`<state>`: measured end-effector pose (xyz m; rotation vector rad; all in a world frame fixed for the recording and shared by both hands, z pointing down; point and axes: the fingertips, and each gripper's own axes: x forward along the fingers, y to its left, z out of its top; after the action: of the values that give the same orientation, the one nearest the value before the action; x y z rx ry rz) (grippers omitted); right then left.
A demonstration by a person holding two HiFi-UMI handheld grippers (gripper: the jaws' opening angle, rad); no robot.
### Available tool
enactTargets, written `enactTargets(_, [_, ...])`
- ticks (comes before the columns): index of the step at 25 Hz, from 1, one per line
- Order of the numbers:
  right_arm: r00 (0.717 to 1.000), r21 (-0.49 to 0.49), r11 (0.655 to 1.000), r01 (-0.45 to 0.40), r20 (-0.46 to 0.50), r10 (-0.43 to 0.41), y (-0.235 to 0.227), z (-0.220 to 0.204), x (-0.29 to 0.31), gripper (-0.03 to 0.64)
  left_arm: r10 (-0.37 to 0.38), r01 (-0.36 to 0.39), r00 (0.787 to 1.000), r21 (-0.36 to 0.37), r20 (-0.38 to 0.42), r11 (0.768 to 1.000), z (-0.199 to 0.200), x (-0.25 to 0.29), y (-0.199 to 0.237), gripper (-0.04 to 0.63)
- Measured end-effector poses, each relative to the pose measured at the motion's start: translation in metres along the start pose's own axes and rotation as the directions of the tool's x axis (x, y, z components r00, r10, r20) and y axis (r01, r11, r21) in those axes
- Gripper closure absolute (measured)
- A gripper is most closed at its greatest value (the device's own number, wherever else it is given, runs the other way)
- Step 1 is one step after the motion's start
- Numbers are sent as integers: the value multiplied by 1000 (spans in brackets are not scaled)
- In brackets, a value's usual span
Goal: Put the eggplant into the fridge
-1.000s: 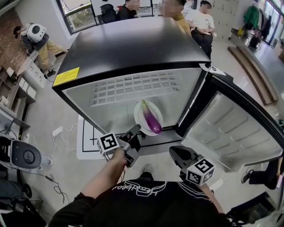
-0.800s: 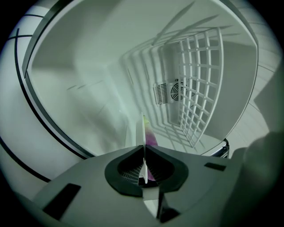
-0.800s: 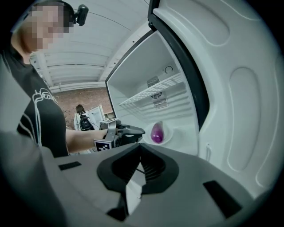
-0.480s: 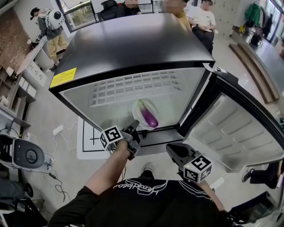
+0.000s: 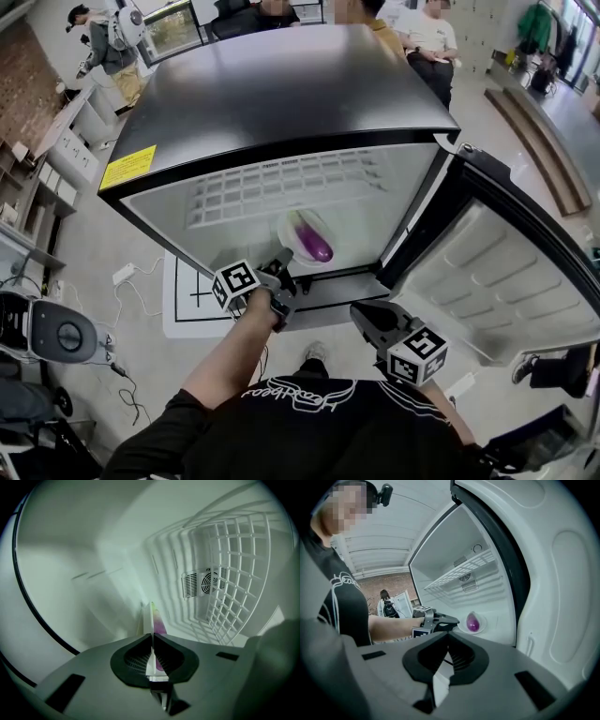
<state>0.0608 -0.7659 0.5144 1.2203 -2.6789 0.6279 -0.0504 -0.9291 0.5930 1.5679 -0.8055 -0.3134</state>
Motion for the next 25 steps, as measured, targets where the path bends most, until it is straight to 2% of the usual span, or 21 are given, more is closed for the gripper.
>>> enactTargets(9, [1000, 13, 1000, 6, 14, -6, -3, 2, 2, 611, 102, -101, 994, -46, 23, 994, 7, 4, 14, 575])
enactTargets(13, [1000, 22, 1000, 9, 27, -10, -2, 3, 2, 611, 122, -121, 992, -41, 34, 992, 13, 4, 15, 575])
enactTargets(18, [999, 39, 999, 15, 39, -17, -4, 5, 0, 611, 149, -146, 988, -75, 40, 986, 14, 6, 22, 575])
enactTargets(22, [996, 20, 1000, -15, 83, 13, 5, 11, -6, 611, 148, -145, 988, -70, 42, 987, 14, 7, 22, 575])
enactTargets(25, [993, 8, 999, -36, 114, 35, 10, 14, -10, 611, 174, -172, 984, -40, 39, 984, 12, 5, 24, 571])
